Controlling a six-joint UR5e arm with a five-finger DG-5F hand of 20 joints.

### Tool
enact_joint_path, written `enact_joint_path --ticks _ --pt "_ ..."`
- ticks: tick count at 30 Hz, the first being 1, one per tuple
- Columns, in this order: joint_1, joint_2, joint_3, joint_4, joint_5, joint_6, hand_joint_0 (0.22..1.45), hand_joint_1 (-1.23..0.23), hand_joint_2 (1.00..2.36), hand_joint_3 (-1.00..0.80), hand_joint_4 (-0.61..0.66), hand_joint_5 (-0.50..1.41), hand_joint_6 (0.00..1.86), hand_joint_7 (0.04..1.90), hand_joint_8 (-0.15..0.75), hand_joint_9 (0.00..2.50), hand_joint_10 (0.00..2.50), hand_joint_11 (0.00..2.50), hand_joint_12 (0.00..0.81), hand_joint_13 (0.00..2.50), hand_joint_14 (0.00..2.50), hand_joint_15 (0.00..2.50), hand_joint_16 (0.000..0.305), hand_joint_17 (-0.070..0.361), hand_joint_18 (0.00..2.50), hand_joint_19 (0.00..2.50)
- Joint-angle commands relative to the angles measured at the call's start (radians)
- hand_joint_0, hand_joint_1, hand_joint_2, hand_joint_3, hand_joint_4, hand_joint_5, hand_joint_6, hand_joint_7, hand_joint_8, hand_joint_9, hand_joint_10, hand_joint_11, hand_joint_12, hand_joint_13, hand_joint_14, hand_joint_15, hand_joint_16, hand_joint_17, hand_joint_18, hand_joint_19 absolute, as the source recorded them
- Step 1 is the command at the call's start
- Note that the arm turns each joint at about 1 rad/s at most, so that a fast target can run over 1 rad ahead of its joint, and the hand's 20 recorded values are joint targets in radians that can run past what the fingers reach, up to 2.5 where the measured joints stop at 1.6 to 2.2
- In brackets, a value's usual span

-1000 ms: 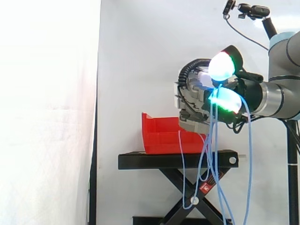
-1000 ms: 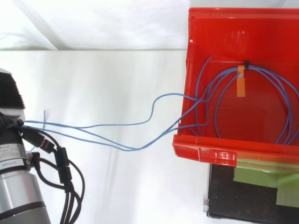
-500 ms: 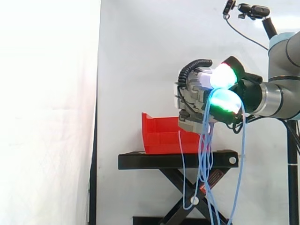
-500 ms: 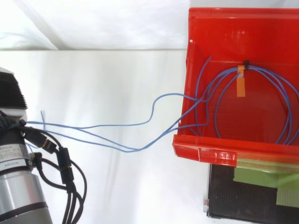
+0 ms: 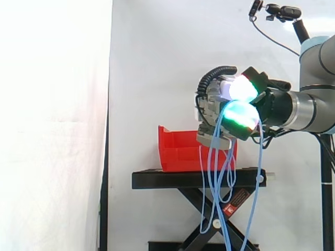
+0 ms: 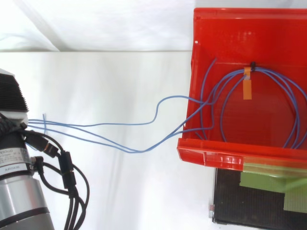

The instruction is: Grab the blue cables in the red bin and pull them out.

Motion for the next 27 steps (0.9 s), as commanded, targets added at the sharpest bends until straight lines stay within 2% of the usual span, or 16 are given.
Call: enact_joint_path --ticks 1,9,12,14,21,24,27 --pt "0.000 0.000 0.000 0.000 0.000 0.000 0.91 -0.94 1.01 -0.67 0.26 0.94 0.01 0.66 0.234 1.36 0.04 1.02 0.315 1.59 0.14 1.62 0.041 0.092 0.97 1.22" --pt "0.000 0.000 0.000 0.000 0.000 0.000 0.89 -0.95 1.01 -0.73 0.27 0.90 0.01 0.65 0.237 1.32 0.04 1.02 0.322 1.56 0.16 1.60 0.041 0.093 0.95 1.22" --pt "0.000 0.000 0.000 0.000 0.000 0.000 0.85 -0.94 1.01 -0.83 0.28 0.89 0.01 0.65 0.244 1.32 0.04 1.01 0.324 1.55 0.17 1.59 0.042 0.094 0.94 1.22" --pt "0.000 0.000 0.000 0.000 0.000 0.000 0.79 -0.90 1.00 -1.00 0.29 0.89 0.01 0.64 0.247 1.32 0.04 1.01 0.341 1.56 0.19 1.57 0.043 0.098 0.95 1.21" --pt "0.000 0.000 0.000 0.000 -0.005 -0.005 0.67 -0.74 1.00 -1.00 0.34 0.93 0.01 0.62 0.272 1.35 0.03 0.98 0.380 1.58 0.25 1.49 0.051 0.115 1.02 1.16" --pt "0.000 0.000 0.000 0.009 -0.006 -0.035 0.64 -0.72 1.00 -1.00 0.35 0.93 0.01 0.62 0.281 1.35 0.03 0.98 0.389 1.59 0.27 1.47 0.054 0.121 1.04 1.15" --pt "-0.002 0.000 0.000 0.034 -0.008 -0.100 0.64 -0.72 1.00 -1.00 0.35 0.93 0.01 0.61 0.279 1.36 0.03 0.97 0.393 1.59 0.27 1.46 0.054 0.121 1.04 1.14"
